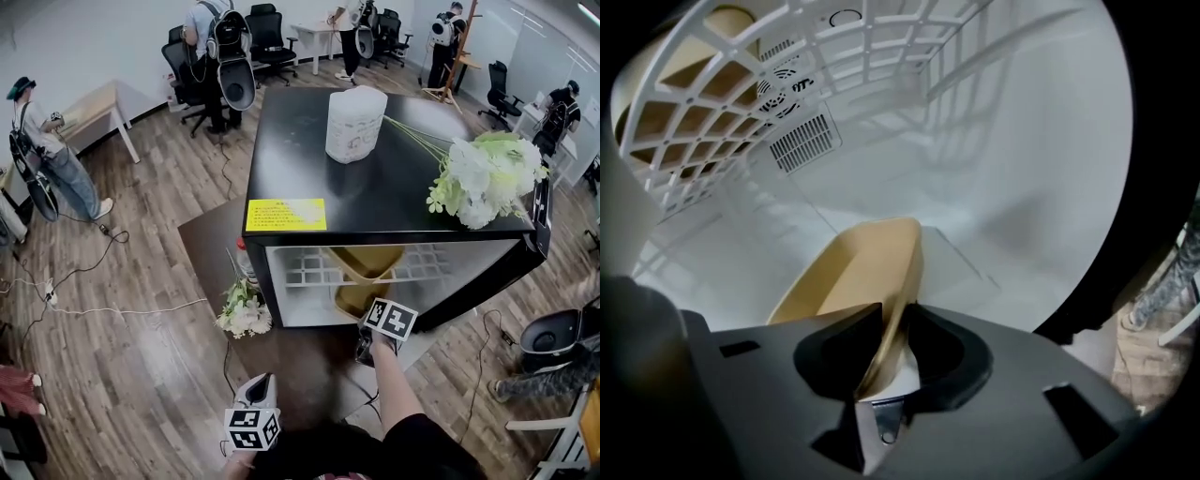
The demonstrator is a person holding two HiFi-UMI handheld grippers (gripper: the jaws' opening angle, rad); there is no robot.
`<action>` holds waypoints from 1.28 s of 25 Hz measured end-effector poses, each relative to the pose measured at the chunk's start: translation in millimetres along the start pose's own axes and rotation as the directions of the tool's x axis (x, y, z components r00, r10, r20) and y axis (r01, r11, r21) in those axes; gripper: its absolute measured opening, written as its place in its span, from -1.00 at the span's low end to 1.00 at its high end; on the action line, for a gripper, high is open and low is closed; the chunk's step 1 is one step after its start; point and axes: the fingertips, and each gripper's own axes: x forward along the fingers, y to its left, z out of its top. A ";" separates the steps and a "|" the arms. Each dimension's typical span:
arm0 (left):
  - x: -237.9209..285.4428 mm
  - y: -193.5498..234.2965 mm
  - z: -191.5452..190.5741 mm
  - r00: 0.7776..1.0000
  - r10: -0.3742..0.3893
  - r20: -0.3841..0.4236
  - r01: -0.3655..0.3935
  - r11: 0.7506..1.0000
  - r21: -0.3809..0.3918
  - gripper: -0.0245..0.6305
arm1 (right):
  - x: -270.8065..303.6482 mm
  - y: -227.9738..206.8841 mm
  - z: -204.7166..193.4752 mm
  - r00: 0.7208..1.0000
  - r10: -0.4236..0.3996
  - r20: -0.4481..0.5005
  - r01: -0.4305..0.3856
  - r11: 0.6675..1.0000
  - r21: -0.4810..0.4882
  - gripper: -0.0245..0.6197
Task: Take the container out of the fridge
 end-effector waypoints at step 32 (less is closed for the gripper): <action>-21.3 -37.4 -8.4 0.998 -0.043 0.042 0.040 0.997 0.070 -0.90 | -79.9 -11.5 -38.5 0.993 0.100 0.069 -0.094 0.992 -0.087 -0.83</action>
